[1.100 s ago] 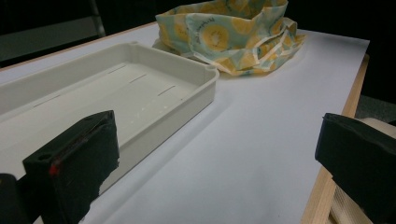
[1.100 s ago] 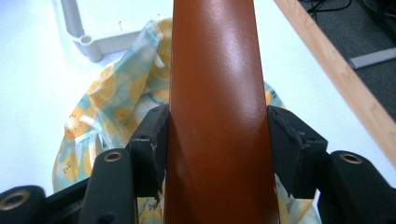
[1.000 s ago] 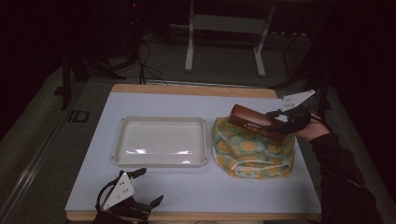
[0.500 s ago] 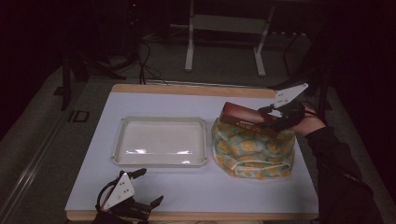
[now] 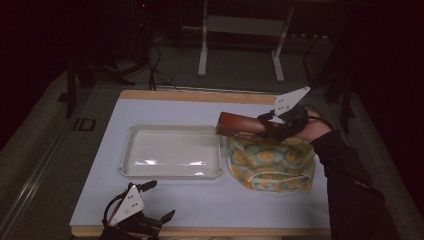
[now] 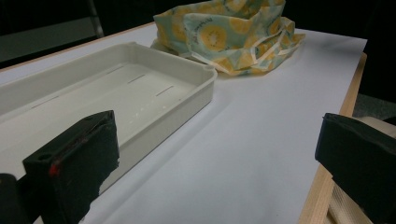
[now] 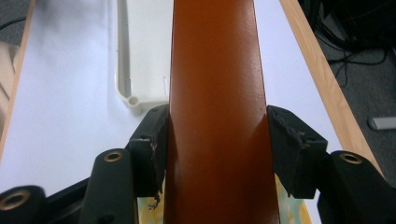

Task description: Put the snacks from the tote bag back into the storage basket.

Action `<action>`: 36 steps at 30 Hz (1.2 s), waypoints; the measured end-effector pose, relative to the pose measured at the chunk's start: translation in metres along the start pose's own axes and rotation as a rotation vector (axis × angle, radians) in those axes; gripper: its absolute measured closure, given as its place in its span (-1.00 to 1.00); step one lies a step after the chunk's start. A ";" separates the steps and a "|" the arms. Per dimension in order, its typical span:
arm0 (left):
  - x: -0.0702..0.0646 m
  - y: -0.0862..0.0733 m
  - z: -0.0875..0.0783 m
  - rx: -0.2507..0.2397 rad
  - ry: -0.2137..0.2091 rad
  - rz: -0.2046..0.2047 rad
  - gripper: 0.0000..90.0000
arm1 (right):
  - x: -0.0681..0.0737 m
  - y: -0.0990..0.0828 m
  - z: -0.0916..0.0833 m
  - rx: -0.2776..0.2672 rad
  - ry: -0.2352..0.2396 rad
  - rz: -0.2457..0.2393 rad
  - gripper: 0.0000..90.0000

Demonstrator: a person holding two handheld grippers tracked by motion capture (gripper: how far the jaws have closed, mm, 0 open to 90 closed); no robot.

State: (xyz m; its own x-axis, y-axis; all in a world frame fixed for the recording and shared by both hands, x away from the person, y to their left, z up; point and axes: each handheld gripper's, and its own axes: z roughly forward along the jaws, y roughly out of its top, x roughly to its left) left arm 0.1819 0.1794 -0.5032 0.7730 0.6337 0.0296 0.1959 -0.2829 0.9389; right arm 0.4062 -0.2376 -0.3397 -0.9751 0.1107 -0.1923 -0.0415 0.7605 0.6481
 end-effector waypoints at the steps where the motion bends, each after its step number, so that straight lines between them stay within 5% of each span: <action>1: 0.000 0.000 0.000 -0.001 -0.001 0.000 -1.00 | 0.001 0.003 0.002 0.000 0.004 -0.003 -0.05; 36: -0.004 0.001 -0.001 -0.006 -0.030 0.013 -1.00 | 0.018 0.079 0.058 -0.021 0.118 -0.182 -0.05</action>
State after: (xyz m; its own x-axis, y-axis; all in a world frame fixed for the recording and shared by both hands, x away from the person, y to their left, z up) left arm 0.1785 0.1777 -0.5024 0.7931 0.6082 0.0320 0.1818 -0.2866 0.9406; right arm 0.3985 -0.1387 -0.3346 -0.9698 -0.1034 -0.2208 -0.2222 0.7477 0.6258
